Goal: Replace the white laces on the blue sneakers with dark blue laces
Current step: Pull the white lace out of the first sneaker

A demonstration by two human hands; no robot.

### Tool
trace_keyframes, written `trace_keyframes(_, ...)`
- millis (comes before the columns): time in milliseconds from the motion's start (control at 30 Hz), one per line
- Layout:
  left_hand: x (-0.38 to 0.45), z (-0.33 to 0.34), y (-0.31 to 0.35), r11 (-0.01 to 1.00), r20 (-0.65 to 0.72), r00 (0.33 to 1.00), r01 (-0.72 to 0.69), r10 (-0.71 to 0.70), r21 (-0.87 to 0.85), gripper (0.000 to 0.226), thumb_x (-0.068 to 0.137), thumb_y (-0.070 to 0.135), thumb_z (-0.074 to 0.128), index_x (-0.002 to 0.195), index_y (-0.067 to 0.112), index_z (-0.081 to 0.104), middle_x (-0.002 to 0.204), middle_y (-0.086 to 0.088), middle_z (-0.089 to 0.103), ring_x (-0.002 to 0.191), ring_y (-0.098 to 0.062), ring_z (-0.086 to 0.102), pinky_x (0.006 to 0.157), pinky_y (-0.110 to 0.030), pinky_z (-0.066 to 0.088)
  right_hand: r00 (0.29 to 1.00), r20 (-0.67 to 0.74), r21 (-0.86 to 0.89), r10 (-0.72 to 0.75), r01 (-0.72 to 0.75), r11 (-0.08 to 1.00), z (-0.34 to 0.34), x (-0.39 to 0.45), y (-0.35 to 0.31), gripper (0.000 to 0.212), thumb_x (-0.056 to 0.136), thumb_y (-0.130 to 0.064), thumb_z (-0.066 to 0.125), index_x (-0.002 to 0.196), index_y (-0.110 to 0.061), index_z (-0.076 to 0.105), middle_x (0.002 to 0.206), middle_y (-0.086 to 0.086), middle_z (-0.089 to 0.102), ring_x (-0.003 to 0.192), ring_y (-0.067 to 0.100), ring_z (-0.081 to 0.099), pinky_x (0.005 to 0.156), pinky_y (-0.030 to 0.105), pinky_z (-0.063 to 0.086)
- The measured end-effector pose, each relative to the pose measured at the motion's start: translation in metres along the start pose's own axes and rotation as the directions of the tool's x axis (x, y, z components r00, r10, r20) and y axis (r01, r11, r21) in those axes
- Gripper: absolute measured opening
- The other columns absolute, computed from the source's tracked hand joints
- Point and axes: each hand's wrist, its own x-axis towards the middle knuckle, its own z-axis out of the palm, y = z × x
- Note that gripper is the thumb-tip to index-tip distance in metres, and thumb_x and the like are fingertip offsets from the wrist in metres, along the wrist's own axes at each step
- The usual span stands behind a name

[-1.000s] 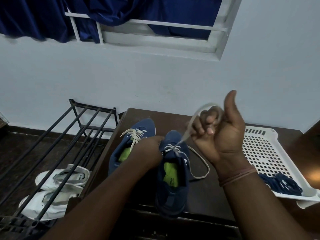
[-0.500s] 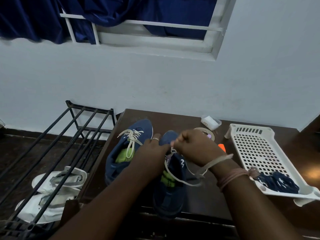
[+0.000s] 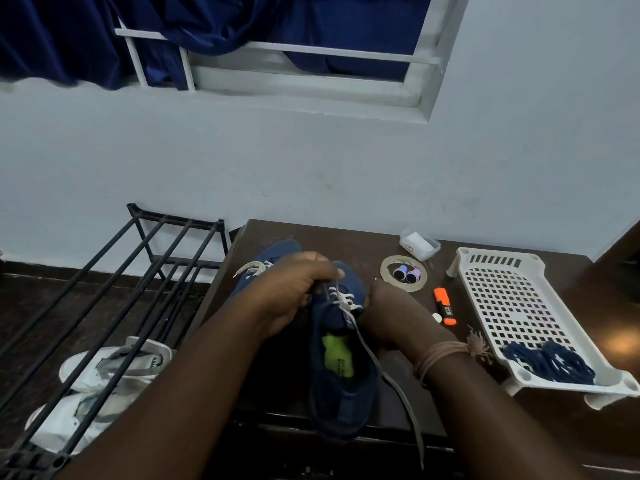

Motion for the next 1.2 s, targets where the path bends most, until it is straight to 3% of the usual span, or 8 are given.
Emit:
trace_keyframes(200, -0.011, -0.024, 0.033, 0.860, -0.132, 0.980, -0.196, 0.151, -0.471, 0.016, 0.082, 0.020, 0.076, 0.073, 0.022, 0.064, 0.077, 0.005, 0.056, 0.062, -0.007, 0.041, 0.058, -0.027, 0.027, 1.000, -0.007, -0.036, 0.006, -0.006, 0.999, 0.003, 0.001, 0.001, 0.022, 0.093, -0.016, 0.055, 0.113, -0.006, 0.051, 0.111, 0.015, 0.064, 0.102, 0.031, 0.063, 0.071, 0.030, 0.042)
trace_keyframes(400, -0.018, -0.054, 0.053, 0.655, -0.398, 0.876, -0.473, 0.274, -0.590, 0.011, 0.089, 0.014, 0.068, 0.086, 0.023, 0.062, 0.082, 0.008, 0.058, 0.060, -0.005, 0.044, 0.056, -0.023, 0.029, 0.996, -0.053, -0.008, -0.066, 0.066, 0.998, 0.007, -0.001, 0.000, 0.022, 0.093, -0.018, 0.055, 0.112, -0.008, 0.048, 0.109, 0.014, 0.064, 0.102, 0.033, 0.062, 0.072, 0.031, 0.041)
trace_keyframes(633, -0.006, -0.026, 0.012, 0.998, -0.232, 0.971, 0.055, -0.057, -0.013, 0.016, 0.088, 0.010, 0.070, 0.098, 0.001, 0.061, 0.082, -0.014, 0.062, 0.065, -0.020, 0.058, 0.056, -0.026, 0.050, 0.955, -0.075, -0.136, -0.288, 0.276, 0.952, 0.022, 0.006, 0.000, 0.010, 0.090, -0.024, 0.063, 0.098, -0.023, 0.057, 0.106, 0.006, 0.055, 0.084, 0.025, 0.059, 0.066, 0.025, 0.035)
trace_keyframes(767, 0.004, 0.010, -0.024, 0.733, -0.266, 0.964, 0.171, 0.014, 0.658, 0.030, 0.079, 0.036, 0.074, 0.090, 0.014, 0.057, 0.089, -0.007, 0.063, 0.079, -0.021, 0.060, 0.065, -0.028, 0.045, 0.938, -0.145, -0.197, -0.314, 0.283, 0.939, 0.031, 0.007, 0.000, 0.020, 0.090, -0.026, 0.062, 0.109, -0.021, 0.059, 0.103, 0.005, 0.050, 0.086, 0.028, 0.061, 0.073, 0.029, 0.044)
trace_keyframes(900, 0.003, 0.018, -0.037, 0.666, -0.293, 0.955, 0.184, 0.055, 0.723, 0.034, 0.089, 0.028, 0.068, 0.114, 0.009, 0.058, 0.111, -0.013, 0.065, 0.109, -0.032, 0.060, 0.083, -0.032, 0.045, 0.966, -0.136, -0.057, -0.220, 0.214, 0.975, 0.024, 0.014, -0.003, 0.004, 0.088, -0.019, 0.058, 0.085, -0.021, 0.056, 0.093, 0.006, 0.052, 0.078, 0.024, 0.053, 0.063, 0.026, 0.037)
trace_keyframes(1000, 0.005, 0.011, -0.037, 0.643, -0.290, 0.955, 0.182, 0.064, 0.744, 0.016, 0.088, 0.021, 0.066, 0.089, 0.006, 0.061, 0.089, -0.012, 0.066, 0.103, -0.035, 0.063, 0.067, -0.035, 0.043, 0.999, -0.027, 0.266, -0.045, 0.050, 0.963, 0.008, 0.016, -0.005, 0.015, 0.089, -0.013, 0.052, 0.077, -0.017, 0.059, 0.085, 0.007, 0.062, 0.078, 0.026, 0.057, 0.065, 0.032, 0.046)
trace_keyframes(1100, 0.003, 0.008, -0.036, 0.643, -0.306, 0.949, 0.188, 0.077, 0.742, 0.014, 0.086, 0.015, 0.061, 0.077, 0.006, 0.054, 0.086, -0.016, 0.065, 0.096, -0.036, 0.063, 0.058, -0.032, 0.032, 0.983, 0.159, 0.810, 0.092, -0.183, 0.557, -0.006, 0.013, -0.003, 0.032, 0.089, -0.033, 0.052, 0.059, -0.022, 0.053, 0.067, -0.001, 0.055, 0.054, 0.016, 0.039, 0.055, 0.030, 0.033)
trace_keyframes(1200, 0.002, 0.012, -0.036, 0.654, -0.339, 0.933, 0.181, 0.124, 0.735, 0.013, 0.085, 0.016, 0.060, 0.093, 0.006, 0.062, 0.096, -0.013, 0.068, 0.097, -0.033, 0.063, 0.070, -0.030, 0.041, 0.977, 0.169, 0.916, 0.129, -0.204, 0.345, -0.003, 0.016, 0.002, 0.047, 0.089, -0.056, 0.058, 0.055, -0.023, 0.051, 0.054, -0.004, 0.052, 0.045, 0.011, 0.031, 0.049, 0.026, 0.023)
